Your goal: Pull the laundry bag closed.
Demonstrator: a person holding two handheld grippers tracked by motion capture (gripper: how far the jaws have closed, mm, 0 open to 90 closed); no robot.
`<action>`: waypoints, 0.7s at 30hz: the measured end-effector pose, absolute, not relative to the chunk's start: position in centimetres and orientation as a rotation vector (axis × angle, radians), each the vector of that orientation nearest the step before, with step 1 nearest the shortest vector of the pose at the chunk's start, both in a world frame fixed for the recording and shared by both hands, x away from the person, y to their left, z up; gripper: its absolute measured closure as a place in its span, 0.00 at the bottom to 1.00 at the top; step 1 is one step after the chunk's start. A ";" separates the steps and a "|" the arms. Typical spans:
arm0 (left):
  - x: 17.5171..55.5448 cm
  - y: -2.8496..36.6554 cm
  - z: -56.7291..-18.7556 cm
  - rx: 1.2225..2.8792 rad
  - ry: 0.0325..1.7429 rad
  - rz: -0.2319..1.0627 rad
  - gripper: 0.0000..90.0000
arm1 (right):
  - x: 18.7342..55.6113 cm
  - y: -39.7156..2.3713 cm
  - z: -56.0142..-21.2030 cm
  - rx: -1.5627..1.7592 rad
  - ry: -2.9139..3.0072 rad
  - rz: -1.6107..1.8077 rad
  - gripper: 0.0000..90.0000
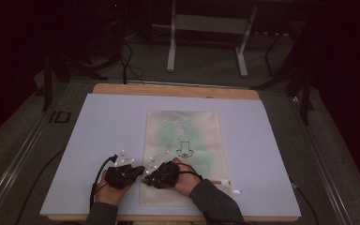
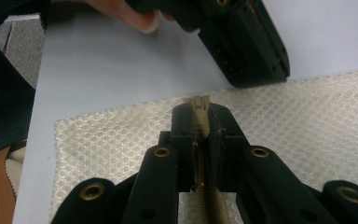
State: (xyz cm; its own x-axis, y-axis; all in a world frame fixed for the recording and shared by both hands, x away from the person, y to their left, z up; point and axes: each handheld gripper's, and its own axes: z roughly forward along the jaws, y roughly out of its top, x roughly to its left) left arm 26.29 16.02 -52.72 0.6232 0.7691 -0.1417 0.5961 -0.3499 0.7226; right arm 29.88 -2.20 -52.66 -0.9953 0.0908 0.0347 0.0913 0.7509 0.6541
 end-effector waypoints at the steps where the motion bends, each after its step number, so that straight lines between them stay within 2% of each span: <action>1: 26.3 16.0 -52.8 2.078 1.068 0.283 0.97 | 29.9 -2.2 -52.7 -0.154 -2.938 -1.099 0.91; 21: 25.9 16.0 -53.2 2.095 1.094 0.198 0.99 | 29.9 -2.4 -52.8 -0.158 -2.928 -1.116 0.91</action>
